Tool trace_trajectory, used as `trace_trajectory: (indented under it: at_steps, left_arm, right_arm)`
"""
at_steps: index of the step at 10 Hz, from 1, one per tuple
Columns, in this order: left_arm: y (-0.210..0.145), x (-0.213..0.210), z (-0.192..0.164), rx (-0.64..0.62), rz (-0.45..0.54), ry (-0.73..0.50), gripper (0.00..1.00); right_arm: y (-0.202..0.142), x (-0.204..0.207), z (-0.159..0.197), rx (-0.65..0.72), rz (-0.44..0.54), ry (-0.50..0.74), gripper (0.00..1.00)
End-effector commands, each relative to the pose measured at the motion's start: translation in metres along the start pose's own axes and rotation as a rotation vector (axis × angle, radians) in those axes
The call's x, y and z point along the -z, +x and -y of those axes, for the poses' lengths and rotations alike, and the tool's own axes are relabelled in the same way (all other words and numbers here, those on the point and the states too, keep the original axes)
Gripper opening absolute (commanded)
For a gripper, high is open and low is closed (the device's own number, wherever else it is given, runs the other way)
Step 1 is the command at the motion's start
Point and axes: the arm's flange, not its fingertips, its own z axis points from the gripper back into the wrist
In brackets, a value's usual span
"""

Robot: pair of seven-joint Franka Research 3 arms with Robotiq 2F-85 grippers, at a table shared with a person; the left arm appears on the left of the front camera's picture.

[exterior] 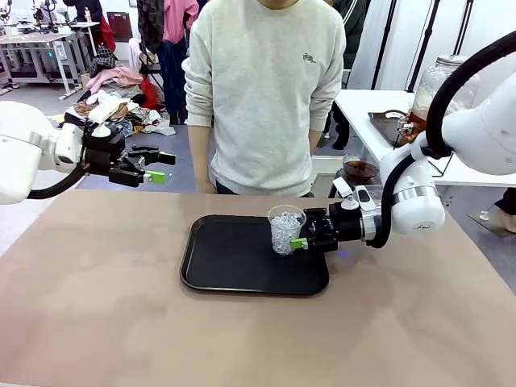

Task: Pour the drink into the iced cup.
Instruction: Pick up the iced cup indicated by the human and present it to them.

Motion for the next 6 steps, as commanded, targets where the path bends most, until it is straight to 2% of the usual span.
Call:
trace_trajectory:
  at_steps: [1, 6]
  left_arm:
    - [0.001, -0.001, 0.000, 0.001, 0.001, 0.007, 1.00]
    - [0.001, -0.001, 0.000, 0.001, 0.001, 0.007, 1.00]
  right_arm:
    - [0.001, 0.012, 0.005, 0.019, -0.011, 0.031, 1.00]
    - [0.000, 0.028, 0.008, 0.025, 0.010, 0.012, 1.00]
